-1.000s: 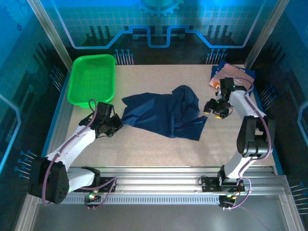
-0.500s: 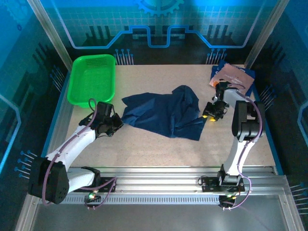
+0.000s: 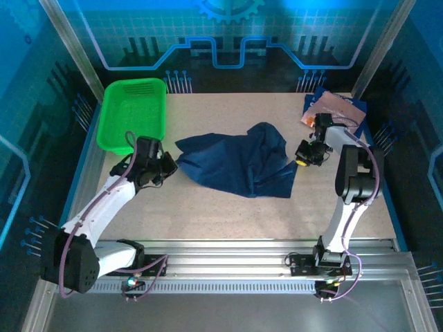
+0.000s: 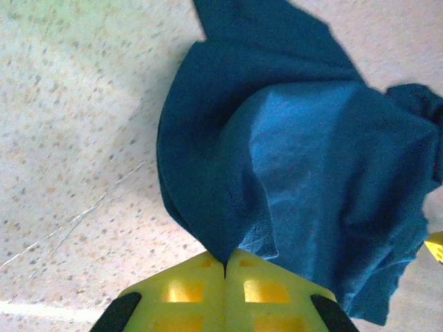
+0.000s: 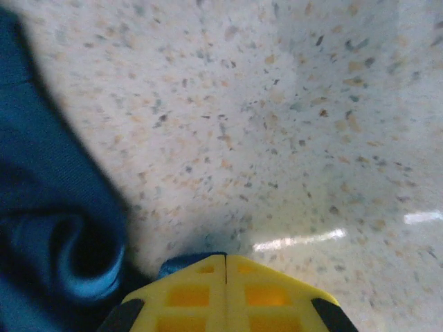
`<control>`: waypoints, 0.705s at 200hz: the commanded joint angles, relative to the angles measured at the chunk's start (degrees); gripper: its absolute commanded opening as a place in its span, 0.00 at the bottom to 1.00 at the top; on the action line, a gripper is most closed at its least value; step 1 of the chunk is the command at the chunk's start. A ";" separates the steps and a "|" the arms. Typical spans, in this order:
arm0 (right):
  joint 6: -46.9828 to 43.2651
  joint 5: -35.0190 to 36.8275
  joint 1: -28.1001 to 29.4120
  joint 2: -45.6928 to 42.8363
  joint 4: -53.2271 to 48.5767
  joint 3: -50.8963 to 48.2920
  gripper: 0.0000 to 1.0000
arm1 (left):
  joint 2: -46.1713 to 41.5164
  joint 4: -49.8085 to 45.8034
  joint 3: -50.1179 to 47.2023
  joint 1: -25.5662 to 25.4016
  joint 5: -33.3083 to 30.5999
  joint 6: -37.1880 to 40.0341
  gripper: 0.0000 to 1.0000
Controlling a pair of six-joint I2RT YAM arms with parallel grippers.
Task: Fold and stack the t-shirts
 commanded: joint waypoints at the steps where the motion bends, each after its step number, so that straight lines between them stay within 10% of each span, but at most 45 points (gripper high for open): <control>1: 1.58 -2.94 -2.91 -9.47 -0.81 -0.48 0.00 | -1.80 -2.44 4.55 1.08 -1.51 3.09 0.00; 141: 14.74 -29.19 -16.21 -28.23 0.46 28.46 0.00 | 10.78 1.97 52.07 7.19 7.83 9.27 0.00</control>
